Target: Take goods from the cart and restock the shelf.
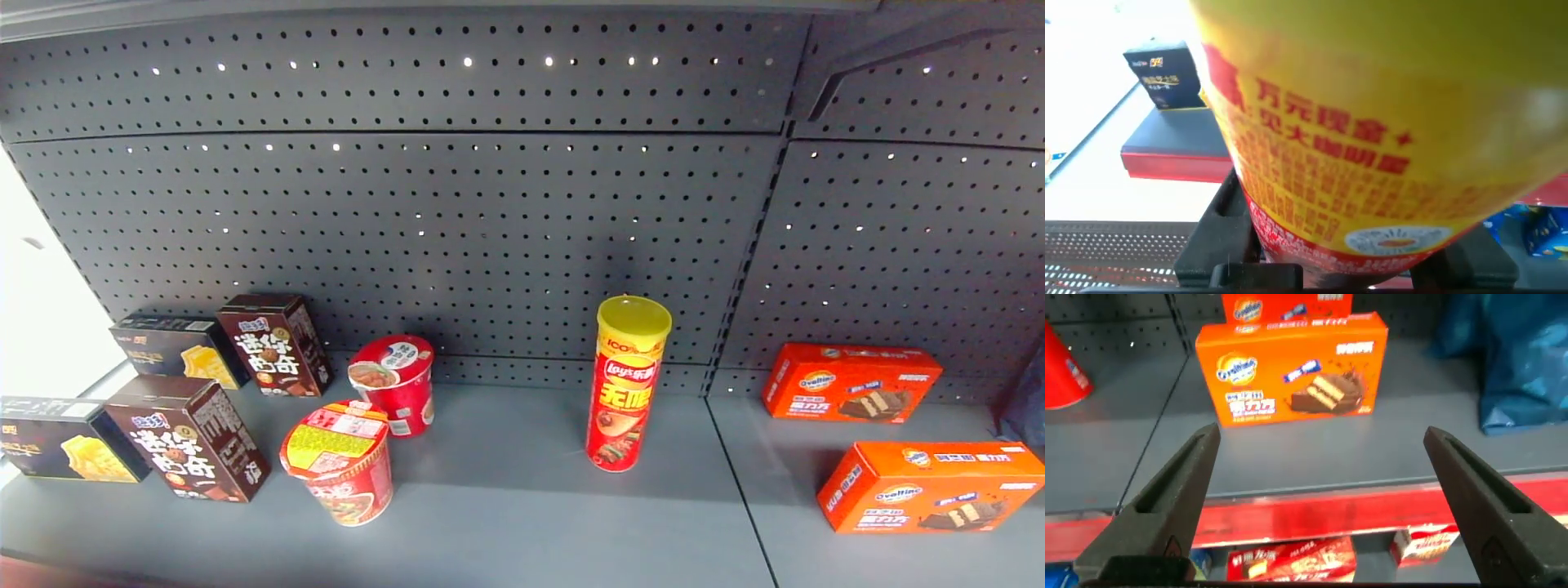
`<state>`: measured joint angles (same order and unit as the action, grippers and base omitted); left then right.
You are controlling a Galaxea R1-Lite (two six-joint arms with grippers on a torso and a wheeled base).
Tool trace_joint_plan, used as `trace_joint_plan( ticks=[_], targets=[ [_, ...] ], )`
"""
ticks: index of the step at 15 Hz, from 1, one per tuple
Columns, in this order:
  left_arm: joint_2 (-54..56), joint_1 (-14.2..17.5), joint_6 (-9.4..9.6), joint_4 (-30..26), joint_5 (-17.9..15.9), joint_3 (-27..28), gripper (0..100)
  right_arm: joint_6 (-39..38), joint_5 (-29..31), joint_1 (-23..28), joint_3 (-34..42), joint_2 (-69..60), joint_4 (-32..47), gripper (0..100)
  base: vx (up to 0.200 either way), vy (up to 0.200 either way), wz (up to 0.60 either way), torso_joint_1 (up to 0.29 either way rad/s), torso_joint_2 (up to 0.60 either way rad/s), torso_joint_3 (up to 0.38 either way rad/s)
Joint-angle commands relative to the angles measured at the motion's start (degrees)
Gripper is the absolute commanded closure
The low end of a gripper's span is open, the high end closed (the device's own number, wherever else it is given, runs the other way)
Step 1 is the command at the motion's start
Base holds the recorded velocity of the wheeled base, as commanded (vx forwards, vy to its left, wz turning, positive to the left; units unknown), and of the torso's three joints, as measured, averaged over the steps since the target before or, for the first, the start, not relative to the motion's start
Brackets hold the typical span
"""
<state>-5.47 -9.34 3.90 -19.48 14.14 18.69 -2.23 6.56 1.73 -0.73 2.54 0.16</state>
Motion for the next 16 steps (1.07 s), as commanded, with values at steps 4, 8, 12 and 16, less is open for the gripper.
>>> trace_joint_plan(
  ticks=[4, 8, 12, 16],
  targets=[
    [-0.06, -1.38, -0.03, 1.81, -3.59, -6.38, 100, 7.68, -20.01, 5.65, -16.32, 30.69, -14.40, 0, 0.000, 0.000, 0.00, 0.000, 0.00, 0.000],
    [-0.24, -1.47, -0.91, 1.99, -6.06, -8.58, 100, 9.26, -26.16, -12.10, -19.13, 34.03, -9.12, 0, 0.000, 0.000, 0.00, 0.000, 0.00, 0.000],
    [-0.15, -1.47, -1.09, 2.08, -6.14, -7.97, 100, -0.49, -27.65, -21.59, -28.89, 46.24, -8.16, 0, 0.000, 0.000, 0.00, 0.000, 0.00, 0.000],
    [-0.24, -1.47, -0.91, 5.15, -7.11, -8.32, 100, 4.87, -35.21, -22.56, -33.37, 58.11, -9.30, 0, 0.000, 0.000, 0.00, 0.000, 0.00, 0.000]
  ],
)
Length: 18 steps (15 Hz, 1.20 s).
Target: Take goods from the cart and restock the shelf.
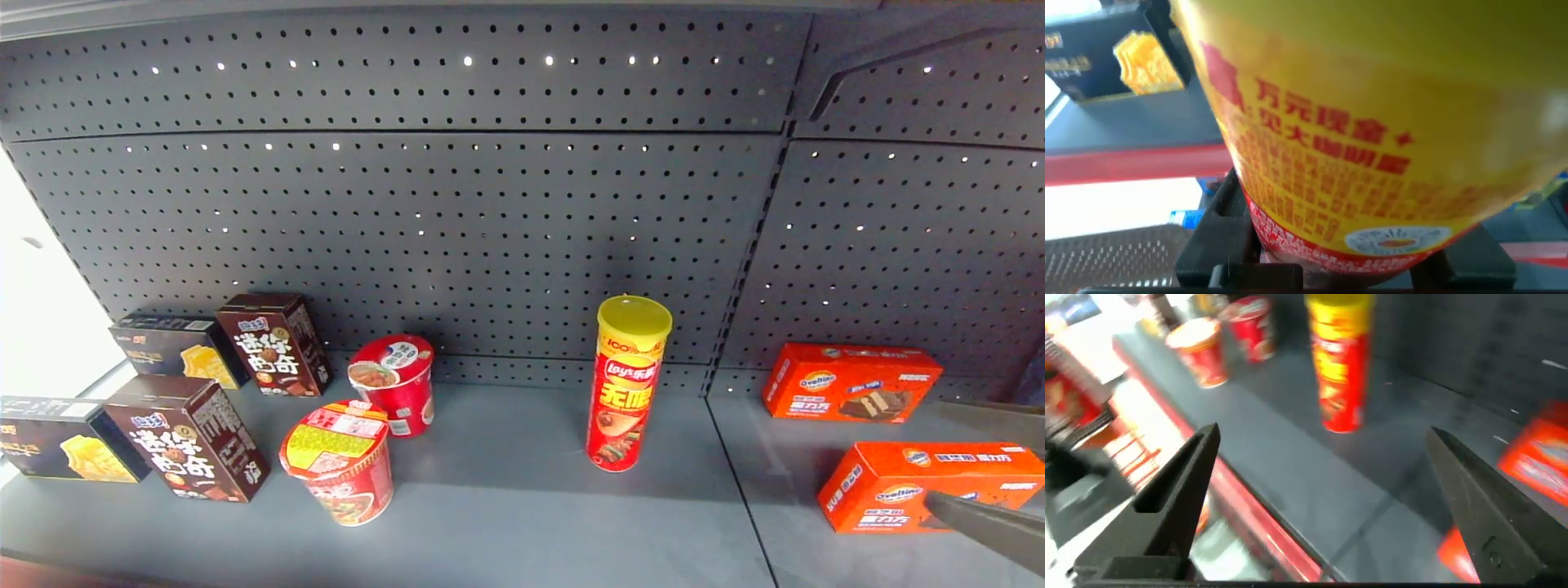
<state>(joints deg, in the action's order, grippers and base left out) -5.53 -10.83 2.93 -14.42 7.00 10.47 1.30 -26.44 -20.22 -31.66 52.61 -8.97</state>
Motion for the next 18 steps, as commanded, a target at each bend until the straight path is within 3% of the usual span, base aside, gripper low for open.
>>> trace_joint_plan(
  ticks=[1, 5, 8, 13, 18],
  targets=[
    [-0.18, -0.07, -0.03, 0.18, -0.58, 0.16, 100, 1.60, -4.67, -0.61, -2.79, 10.58, -1.40, 0, 0.000, 0.000, 0.00, 0.000, 0.00, 0.000],
    [-0.09, -0.69, -0.29, 0.36, -1.81, 0.78, 100, 2.04, -10.56, 0.36, -2.27, 25.78, -15.72, 0, 0.000, 0.000, 0.00, 0.000, 0.00, 0.000],
    [-0.09, -1.13, -1.78, 0.71, -1.90, 0.87, 100, 2.21, -18.73, 1.68, -4.99, 33.69, -22.23, 0, 0.000, 0.000, 0.00, 0.000, 0.00, 0.000],
    [-0.09, -1.13, -1.70, 0.71, -6.21, 0.95, 100, 2.21, -23.30, 1.77, -9.74, 41.08, -24.87, 0, 0.000, 0.000, 0.00, 0.000, 0.00, 0.000],
    [-0.09, -1.13, -1.78, 0.71, -6.21, 0.78, 100, 2.21, -23.39, 1.77, -12.20, 46.88, -26.18, 0, 0.000, 0.000, 0.00, 0.000, 0.00, 0.000]
  ],
)
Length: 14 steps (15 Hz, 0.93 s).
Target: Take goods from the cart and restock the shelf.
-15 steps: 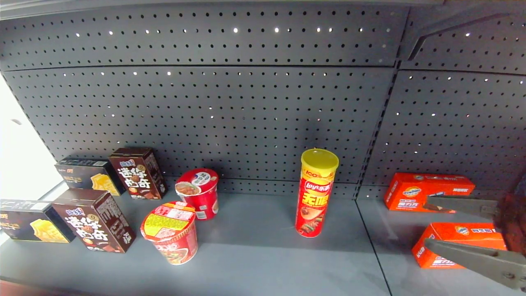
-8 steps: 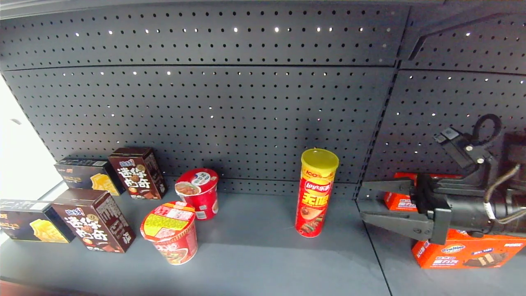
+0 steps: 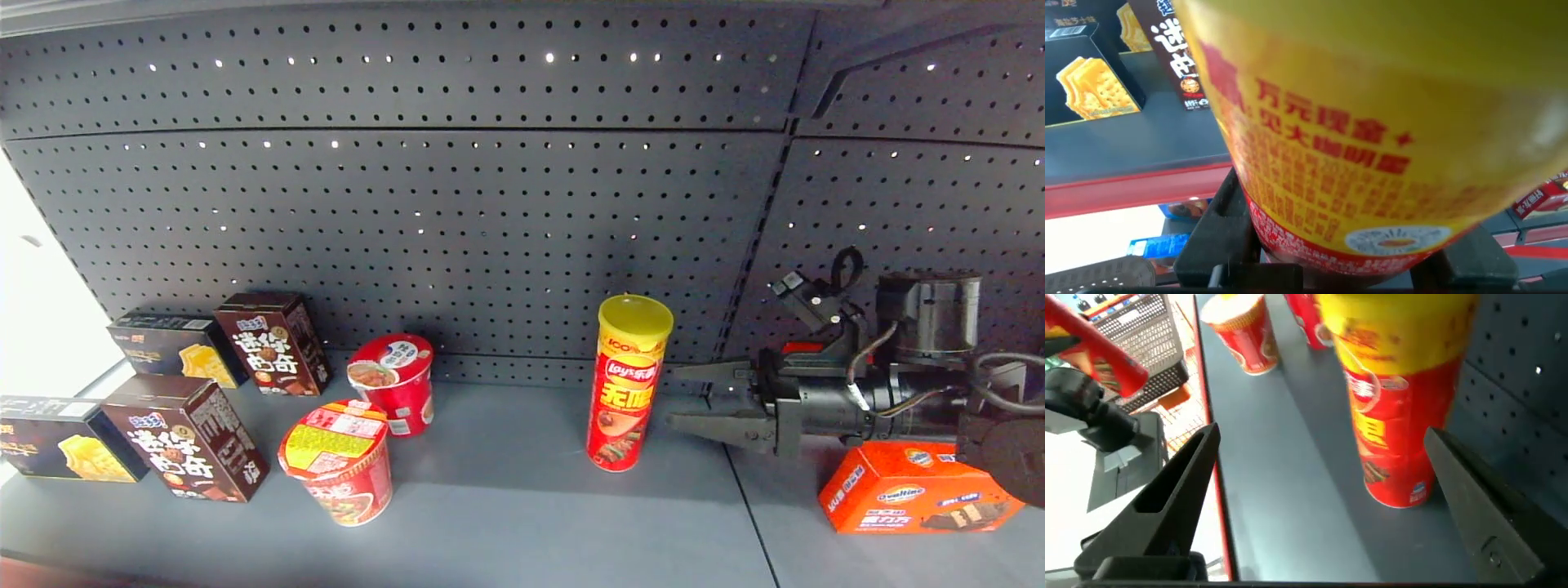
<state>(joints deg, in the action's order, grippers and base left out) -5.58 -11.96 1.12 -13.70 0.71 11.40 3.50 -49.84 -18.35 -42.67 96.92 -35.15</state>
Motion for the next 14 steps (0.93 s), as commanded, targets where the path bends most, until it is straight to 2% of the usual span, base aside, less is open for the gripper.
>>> trace_joint_plan(
  ticks=[1, 6, 14],
  targets=[
    [-0.04, 0.01, 0.02, -0.01, 0.00, -0.32, 100, 0.02, 0.00, -0.20, -2.33, 3.98, -0.01, 0, 0.000, 0.000, 0.00, 0.000, 0.00, 0.000],
    [-0.04, 0.01, -0.68, -0.10, 0.35, -0.24, 100, 0.10, 0.00, 0.07, -4.79, 8.38, -0.10, 0, 0.000, 0.000, 0.00, 0.000, 0.00, 0.000],
    [-0.13, 0.01, -0.68, -0.18, 0.44, -0.85, 100, 0.90, 0.26, -0.11, -7.96, 13.04, -0.36, 0, 0.000, 0.000, 0.00, 0.000, 0.00, 0.000]
  ],
)
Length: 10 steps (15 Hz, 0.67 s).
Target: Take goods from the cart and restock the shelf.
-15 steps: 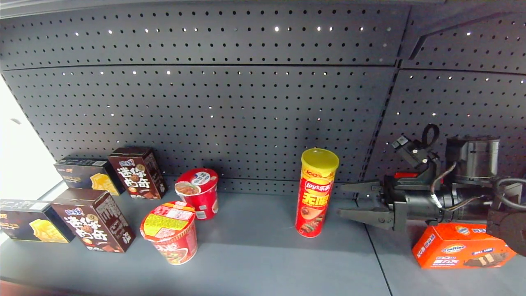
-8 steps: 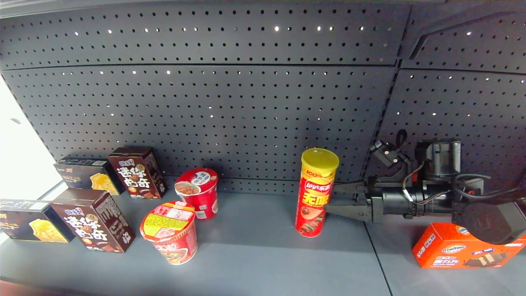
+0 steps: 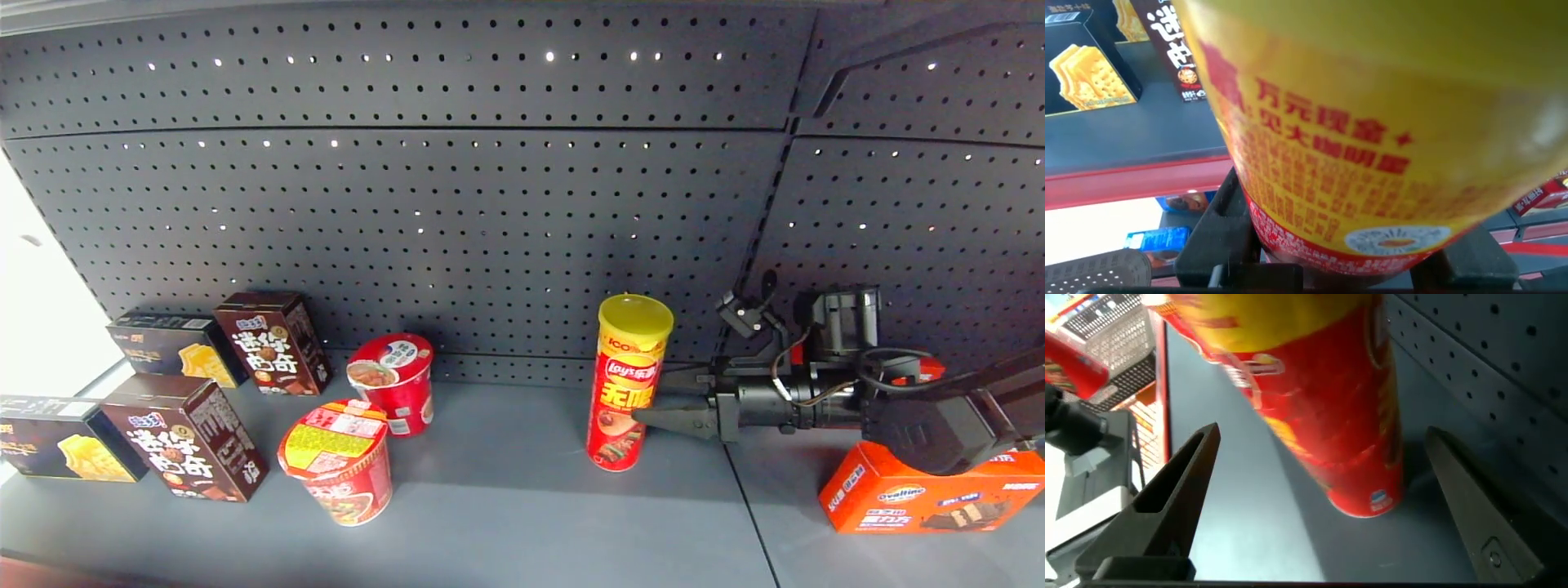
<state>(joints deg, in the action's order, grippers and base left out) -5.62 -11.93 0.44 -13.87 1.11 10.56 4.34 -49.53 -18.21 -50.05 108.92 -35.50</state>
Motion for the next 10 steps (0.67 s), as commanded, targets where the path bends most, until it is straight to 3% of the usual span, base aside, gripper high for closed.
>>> trace_joint_plan(
  ticks=[1, 10],
  targets=[
    [-0.09, -0.02, 0.00, -0.01, 0.03, -0.10, 100, 0.41, 0.40, -0.51, -1.01, 1.73, -0.01, 0, 0.000, 0.000, 0.00, 0.000, 0.00, 0.000],
    [-0.01, 0.07, 0.00, -0.01, 0.03, -1.42, 100, 4.71, 0.31, -0.60, -5.40, 7.00, -0.54, 0, 0.000, 0.000, 0.00, 0.000, 0.00, 0.000]
  ],
)
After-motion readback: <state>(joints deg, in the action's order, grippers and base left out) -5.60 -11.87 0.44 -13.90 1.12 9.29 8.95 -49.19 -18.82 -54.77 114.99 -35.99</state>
